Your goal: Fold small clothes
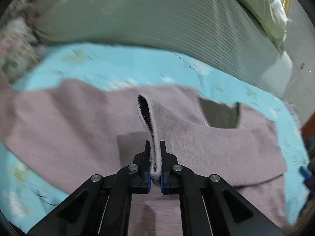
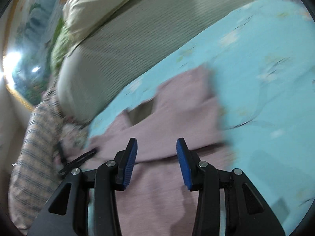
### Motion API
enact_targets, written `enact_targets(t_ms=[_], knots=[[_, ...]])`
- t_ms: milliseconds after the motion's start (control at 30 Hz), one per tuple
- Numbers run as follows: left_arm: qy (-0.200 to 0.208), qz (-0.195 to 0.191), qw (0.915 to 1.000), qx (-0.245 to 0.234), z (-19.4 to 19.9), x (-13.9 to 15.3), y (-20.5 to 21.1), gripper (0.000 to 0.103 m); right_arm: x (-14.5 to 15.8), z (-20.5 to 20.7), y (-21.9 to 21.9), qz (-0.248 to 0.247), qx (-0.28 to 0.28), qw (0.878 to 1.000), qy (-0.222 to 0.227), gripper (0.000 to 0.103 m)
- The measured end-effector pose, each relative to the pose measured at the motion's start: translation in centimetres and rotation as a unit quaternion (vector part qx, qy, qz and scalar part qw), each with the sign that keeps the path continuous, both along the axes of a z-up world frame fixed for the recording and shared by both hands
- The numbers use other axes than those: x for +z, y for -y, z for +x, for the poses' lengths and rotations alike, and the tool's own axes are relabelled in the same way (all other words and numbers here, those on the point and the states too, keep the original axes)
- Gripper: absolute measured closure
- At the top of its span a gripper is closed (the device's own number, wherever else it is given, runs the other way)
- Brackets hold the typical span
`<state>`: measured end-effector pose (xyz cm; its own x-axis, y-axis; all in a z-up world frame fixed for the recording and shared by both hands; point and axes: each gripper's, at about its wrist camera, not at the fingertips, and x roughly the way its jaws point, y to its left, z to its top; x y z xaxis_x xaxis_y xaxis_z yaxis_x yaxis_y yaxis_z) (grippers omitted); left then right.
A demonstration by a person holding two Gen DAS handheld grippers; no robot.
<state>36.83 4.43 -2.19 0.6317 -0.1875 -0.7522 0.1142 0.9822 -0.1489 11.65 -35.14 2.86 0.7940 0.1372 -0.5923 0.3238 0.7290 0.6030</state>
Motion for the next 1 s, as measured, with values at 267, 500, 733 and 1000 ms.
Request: enact_targets(t_ms=[267, 500, 733, 1000], knots=[[-0.01, -0.022, 0.9993, 0.029, 0.7, -0.8, -2.8, 0.099, -3.5, 4.9, 3.6, -0.005, 0.005, 0.998, -0.06, 0.056], [-0.02, 0.0, 0.9996, 0.022, 0.0, -1.5, -2.4, 0.099, -7.0, 10.9, 3.5, -0.022, 0.052, 0.991, -0.122, 0.062], [-0.02, -0.01, 0.9998, 0.002, -0.1, -1.2, -1.1, 0.099, -4.8, 9.2, 5.1, -0.055, 0.023, 0.993, -0.102, 0.096], [-0.04, 0.012, 0.9991, -0.005, 0.2, -3.3, 0.4, 0.099, -3.0, 8.1, 3.5, -0.13, -0.032, 0.984, -0.122, 0.086]])
